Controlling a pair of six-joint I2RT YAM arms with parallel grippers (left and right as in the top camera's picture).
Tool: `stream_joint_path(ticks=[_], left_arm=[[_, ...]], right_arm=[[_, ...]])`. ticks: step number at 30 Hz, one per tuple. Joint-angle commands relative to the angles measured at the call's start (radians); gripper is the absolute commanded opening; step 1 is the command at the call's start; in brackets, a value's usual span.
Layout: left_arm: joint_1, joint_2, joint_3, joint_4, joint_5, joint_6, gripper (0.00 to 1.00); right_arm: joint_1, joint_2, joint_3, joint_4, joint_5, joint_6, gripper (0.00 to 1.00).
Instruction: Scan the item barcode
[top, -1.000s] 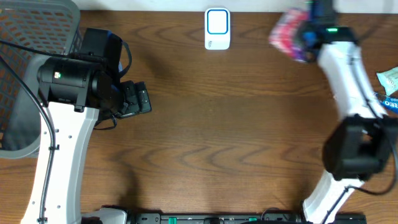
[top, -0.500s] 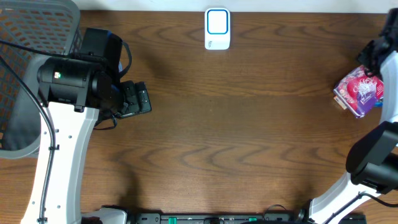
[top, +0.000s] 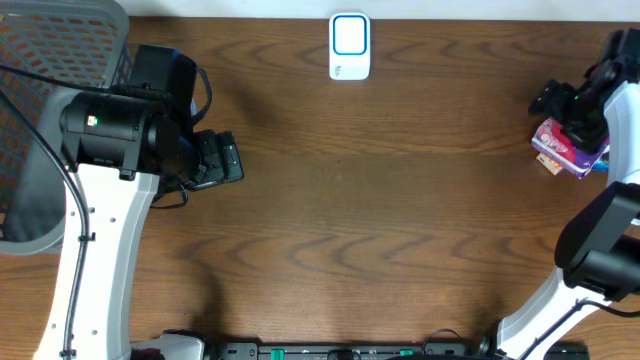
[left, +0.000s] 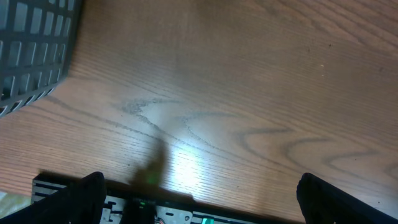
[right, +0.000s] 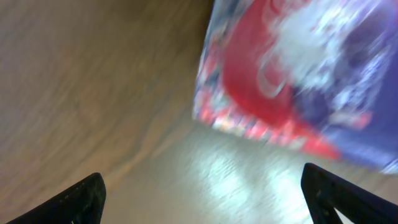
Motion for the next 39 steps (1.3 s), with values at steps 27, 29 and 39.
stream_joint_path(ticks=[27,29,39], left_arm=[[0.002,0.006,0.0,-0.003,-0.013,0.013,0.98],[0.002,0.006,0.0,-0.003,-0.013,0.013,0.98],[0.002,0.006,0.0,-0.003,-0.013,0.013,0.98]], right_arm=[[0.779,-0.42,-0.415,-0.195,0.037,0.048,0.99],[0.832,-0.42,-0.443,-0.193,0.037,0.048,0.99],[0.943,-0.42,-0.467,-0.236,0.037,0.047,0.99]])
